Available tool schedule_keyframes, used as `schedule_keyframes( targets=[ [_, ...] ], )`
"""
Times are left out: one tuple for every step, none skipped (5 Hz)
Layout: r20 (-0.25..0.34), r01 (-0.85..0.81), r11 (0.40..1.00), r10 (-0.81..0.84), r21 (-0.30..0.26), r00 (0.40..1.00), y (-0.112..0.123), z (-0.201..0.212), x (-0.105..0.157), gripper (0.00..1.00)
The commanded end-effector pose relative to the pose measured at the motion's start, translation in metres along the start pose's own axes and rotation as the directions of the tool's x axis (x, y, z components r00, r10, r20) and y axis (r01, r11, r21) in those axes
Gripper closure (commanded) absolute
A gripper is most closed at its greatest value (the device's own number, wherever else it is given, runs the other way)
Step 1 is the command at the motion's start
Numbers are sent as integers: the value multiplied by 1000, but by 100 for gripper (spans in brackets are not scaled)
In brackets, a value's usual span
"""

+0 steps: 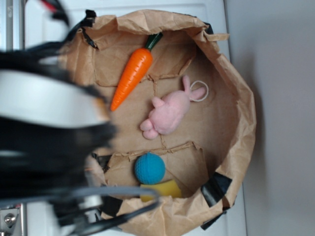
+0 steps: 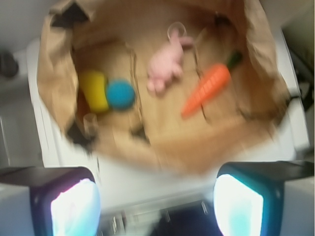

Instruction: Grab the carrot.

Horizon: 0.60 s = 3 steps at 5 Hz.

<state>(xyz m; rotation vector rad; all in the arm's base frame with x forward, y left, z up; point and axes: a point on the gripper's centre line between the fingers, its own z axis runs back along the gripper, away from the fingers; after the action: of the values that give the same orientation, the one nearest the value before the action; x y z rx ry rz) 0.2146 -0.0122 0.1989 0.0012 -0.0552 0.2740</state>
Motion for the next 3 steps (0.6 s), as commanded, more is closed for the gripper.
schedule_keyframes(
  targets=[
    [85, -132, 990, 135, -38, 987, 15, -8, 56, 0],
    [85, -132, 990, 135, -38, 987, 15, -8, 56, 0],
    [99, -138, 989, 143, -57, 985, 23, -58, 74, 0]
  ],
)
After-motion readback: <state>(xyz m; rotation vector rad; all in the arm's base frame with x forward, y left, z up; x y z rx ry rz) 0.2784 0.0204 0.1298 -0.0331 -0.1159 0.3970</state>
